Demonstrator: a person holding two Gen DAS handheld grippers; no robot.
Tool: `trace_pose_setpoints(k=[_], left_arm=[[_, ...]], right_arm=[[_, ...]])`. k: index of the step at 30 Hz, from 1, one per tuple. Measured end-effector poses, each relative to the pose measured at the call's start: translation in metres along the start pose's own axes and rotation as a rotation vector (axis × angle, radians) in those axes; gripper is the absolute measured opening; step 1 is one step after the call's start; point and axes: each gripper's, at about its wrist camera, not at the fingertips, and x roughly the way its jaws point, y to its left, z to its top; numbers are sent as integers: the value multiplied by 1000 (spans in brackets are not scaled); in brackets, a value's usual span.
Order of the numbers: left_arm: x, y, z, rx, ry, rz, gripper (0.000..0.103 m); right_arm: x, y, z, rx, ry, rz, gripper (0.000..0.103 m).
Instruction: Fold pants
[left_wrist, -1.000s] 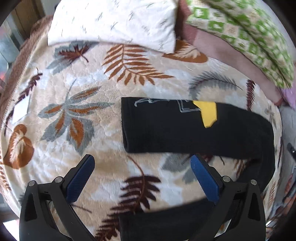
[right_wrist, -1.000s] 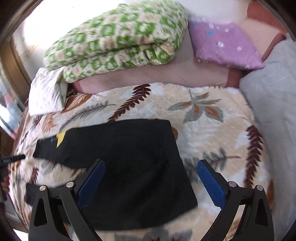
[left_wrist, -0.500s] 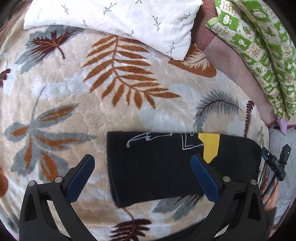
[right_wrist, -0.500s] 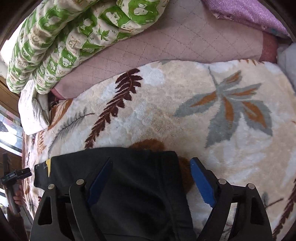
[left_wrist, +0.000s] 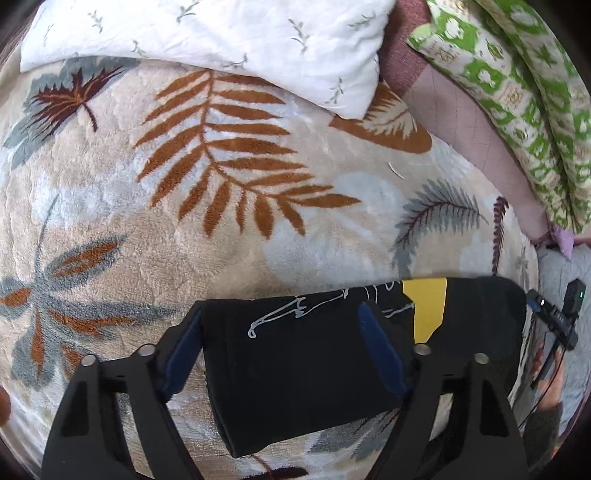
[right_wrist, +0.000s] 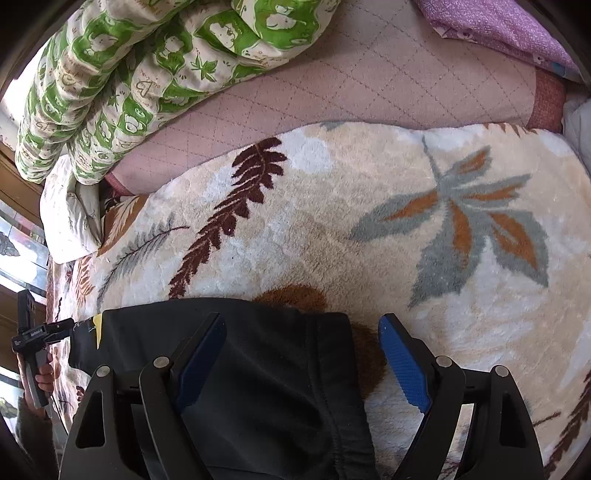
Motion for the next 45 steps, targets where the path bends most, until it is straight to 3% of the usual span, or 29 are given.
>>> trace_pose_setpoints(k=[5,8,9,10,12,14,30,37,45], left_arm=[[6,-16,-3,75,39,-18,80],[10,-20,-2,86,36,-1,79],[9,-20,-2,86,24,-1,68],[8,-20,-1,85,14,0,44],[9,-17,0,68,32,-26,12],[7,-16,-2,71,36,-3,10],[-65,-46,-27,143,-175,72,7],[-86,-47,-66,168,-251,96,7],[-114,-40,-123,193,-348,108,7]], right_arm=[[7,1,6,-19,46,6,84],[16,3,8,-34,74,-9,67],[21,3,9,-24,92,10,57],[24,3,8,-16,106,9,51],[25,3,7,-21,115,-8,48],[22,3,5,-26,106,-12,32],[-54,35,-16,-163,-44,-72,29],[-89,50,-44,-244,-68,-109,29],[-112,55,-89,-266,-93,-89,29]])
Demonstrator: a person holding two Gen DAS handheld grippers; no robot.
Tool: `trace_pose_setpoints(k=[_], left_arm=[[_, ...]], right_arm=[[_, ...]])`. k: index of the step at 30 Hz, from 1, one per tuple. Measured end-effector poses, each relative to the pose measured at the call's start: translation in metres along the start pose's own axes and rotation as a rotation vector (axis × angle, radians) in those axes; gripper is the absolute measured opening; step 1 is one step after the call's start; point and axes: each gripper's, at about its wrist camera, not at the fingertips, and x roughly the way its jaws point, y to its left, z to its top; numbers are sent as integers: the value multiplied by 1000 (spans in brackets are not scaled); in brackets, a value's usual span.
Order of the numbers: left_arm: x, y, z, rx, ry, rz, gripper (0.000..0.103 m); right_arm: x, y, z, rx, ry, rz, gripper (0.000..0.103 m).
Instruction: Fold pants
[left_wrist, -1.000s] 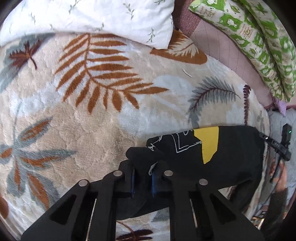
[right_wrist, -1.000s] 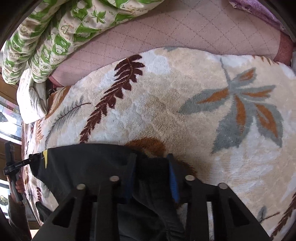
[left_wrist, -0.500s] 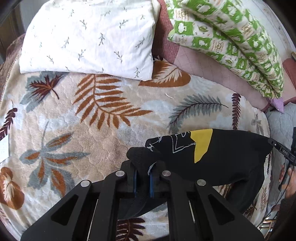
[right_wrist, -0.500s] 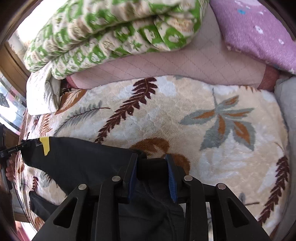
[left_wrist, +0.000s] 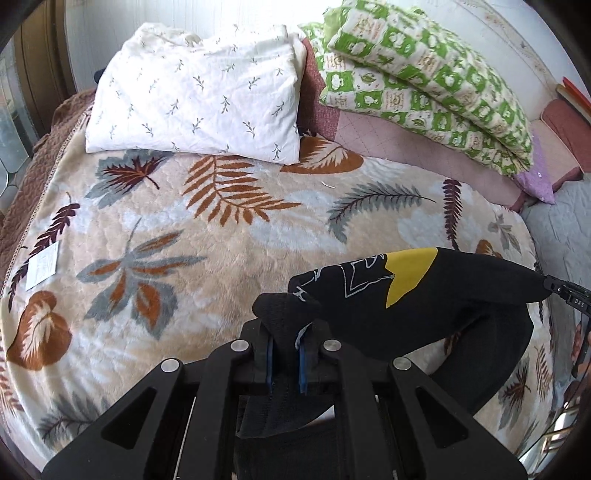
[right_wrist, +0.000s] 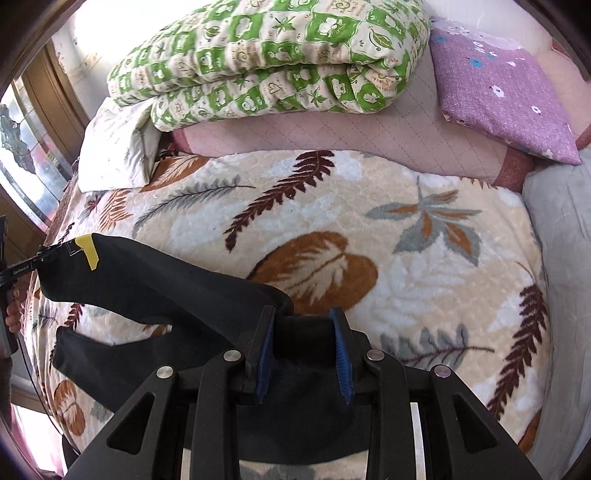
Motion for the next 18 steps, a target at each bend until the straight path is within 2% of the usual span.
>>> trace_pose_setpoints(k=[7,11,14,18], left_arm=[[-32,-7,-59,105,-94,14,7],[-37,-13,-103,208,-127,46,7],[-40,-25,-133,363,-175,131,7],[-38,-41,-163,559,-184,221,8]], right_arm=[[-16,1,-52,8,-25,26,29],[-13,-5,-81,42,-14,44,29],[-6,-10,-102,58,5,50,29],[3,-15,-121,86,28,50,29]])
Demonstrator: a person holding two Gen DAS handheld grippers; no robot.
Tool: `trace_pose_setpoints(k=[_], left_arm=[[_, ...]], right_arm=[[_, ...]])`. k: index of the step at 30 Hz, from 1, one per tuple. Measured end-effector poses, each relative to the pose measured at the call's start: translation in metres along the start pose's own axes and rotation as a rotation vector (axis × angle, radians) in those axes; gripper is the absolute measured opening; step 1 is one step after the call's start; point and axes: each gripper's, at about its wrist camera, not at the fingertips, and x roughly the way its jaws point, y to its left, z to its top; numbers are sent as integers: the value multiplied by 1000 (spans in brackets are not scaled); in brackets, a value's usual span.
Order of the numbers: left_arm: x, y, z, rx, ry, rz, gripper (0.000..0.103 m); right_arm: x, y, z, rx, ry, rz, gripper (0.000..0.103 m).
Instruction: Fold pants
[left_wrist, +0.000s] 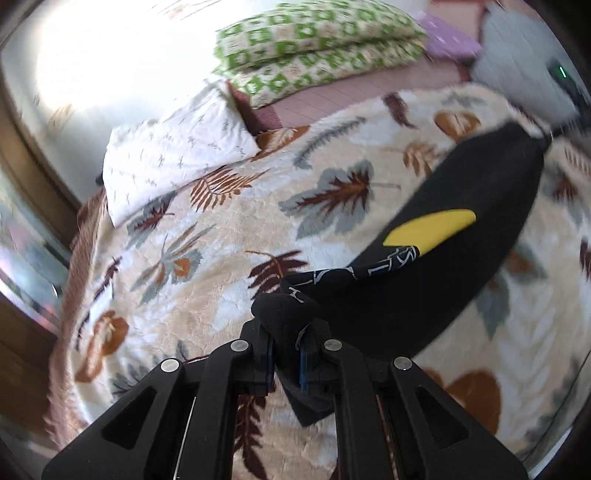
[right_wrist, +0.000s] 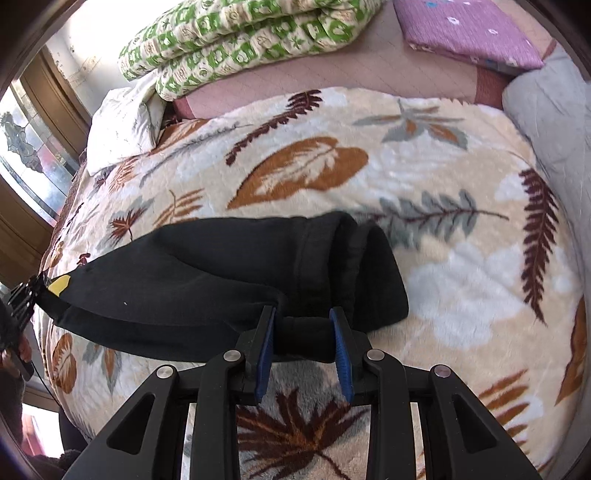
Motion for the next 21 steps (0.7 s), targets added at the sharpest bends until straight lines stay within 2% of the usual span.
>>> trace_pose_setpoints(k=[2,5,9,12,15,17,19,21], left_arm=[[-6,-7,-5,55,-11,13,10],[-16,-9,-11,83,-16,4,15],[-25,-3,-20,75,12,-64,31],[-36,5,-26,46,43,-116,32],[-44,21,-32,-36,68,-194,34],[-49,38,-36,-130,85,-242,34],[-49,62,-37,-281,116,-292,37],[-43,83,-40,-454,163,-374,40]], right_arm=[[3,-1,-4,7,5,-3,29],[5,-1,-9,6,14,-29,31],[2,-2,-14,-4,26,-80,46],[-5,-2,-16,-14,22,-101,47],[-15,-3,-18,-15,18,-115,47],[-24,-3,-17,-9,9,-122,47],[-37,-2,-17,12,-17,-122,47],[-50,1,-16,61,-46,-75,47]])
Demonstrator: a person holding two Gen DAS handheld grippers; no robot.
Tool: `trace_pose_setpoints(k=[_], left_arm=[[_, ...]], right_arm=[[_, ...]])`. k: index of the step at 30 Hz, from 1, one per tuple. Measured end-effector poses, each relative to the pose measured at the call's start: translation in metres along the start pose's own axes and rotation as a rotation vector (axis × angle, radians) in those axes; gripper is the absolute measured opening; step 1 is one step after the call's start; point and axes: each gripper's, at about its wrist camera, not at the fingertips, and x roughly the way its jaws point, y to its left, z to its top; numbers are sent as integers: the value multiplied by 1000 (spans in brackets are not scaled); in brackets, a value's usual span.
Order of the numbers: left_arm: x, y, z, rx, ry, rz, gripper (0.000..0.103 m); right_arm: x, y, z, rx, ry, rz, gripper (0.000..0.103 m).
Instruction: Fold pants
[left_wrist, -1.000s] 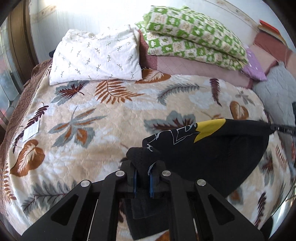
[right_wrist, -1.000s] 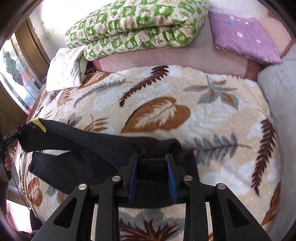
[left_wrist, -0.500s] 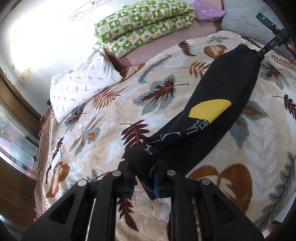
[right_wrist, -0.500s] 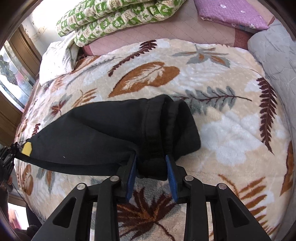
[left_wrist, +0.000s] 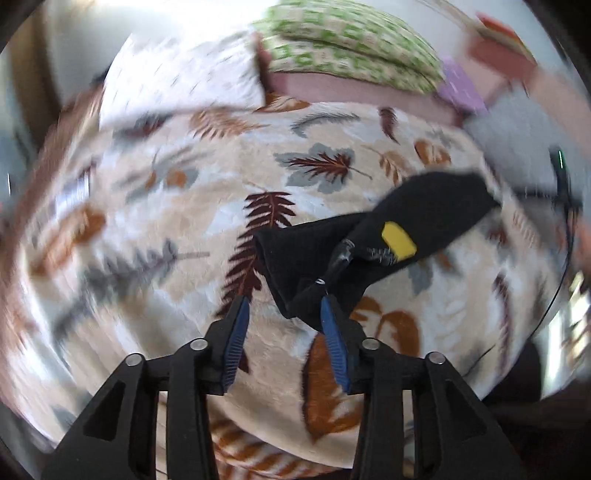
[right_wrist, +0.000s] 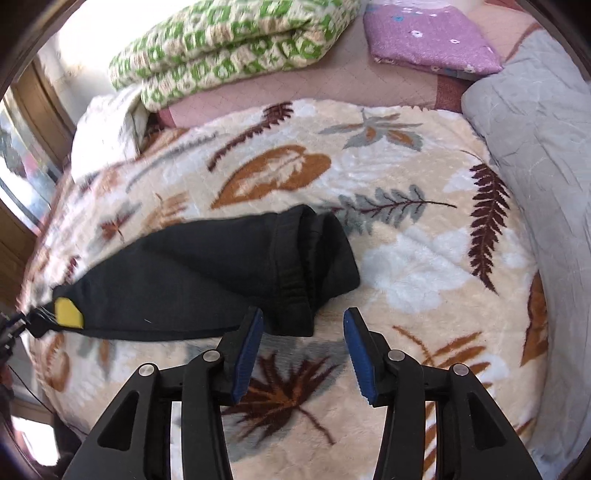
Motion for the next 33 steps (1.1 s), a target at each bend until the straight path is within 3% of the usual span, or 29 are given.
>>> trace_pose_setpoints(k=[1,5,9,12,15,16,19,25,28,33], left_arm=[[0,11,3,-105,22,-72,40],[11,23,1,-343,91,-243,40],[33,36,-20,-664,151,-423,40],[41,45,-36,-865,149,-515,42],[43,51,-47,-1016,122,-540,44],[44,52,-50,-1064,114,-567,49],[49,54,-49,-1145,123,-587,52],[69,63,-62,-1371,213,-599,60],[80,64,-69,-1442,265,-574,60],[84,64,-67,-1471,289,-549,60]], right_arm=[[-6,3,1,23,-10,32,47],[-22,29,0,87,-17,161,51],[-7,78,-9,145,86,320,53],[9,110,-18,192,149,425,53],[24,130,-26,238,201,468,53],[28,133,-28,247,210,468,53],[40,141,-34,239,237,417,53],[43,134,-43,247,256,392,53],[42,129,-41,248,251,385,53],[38,122,-32,245,236,370,53]])
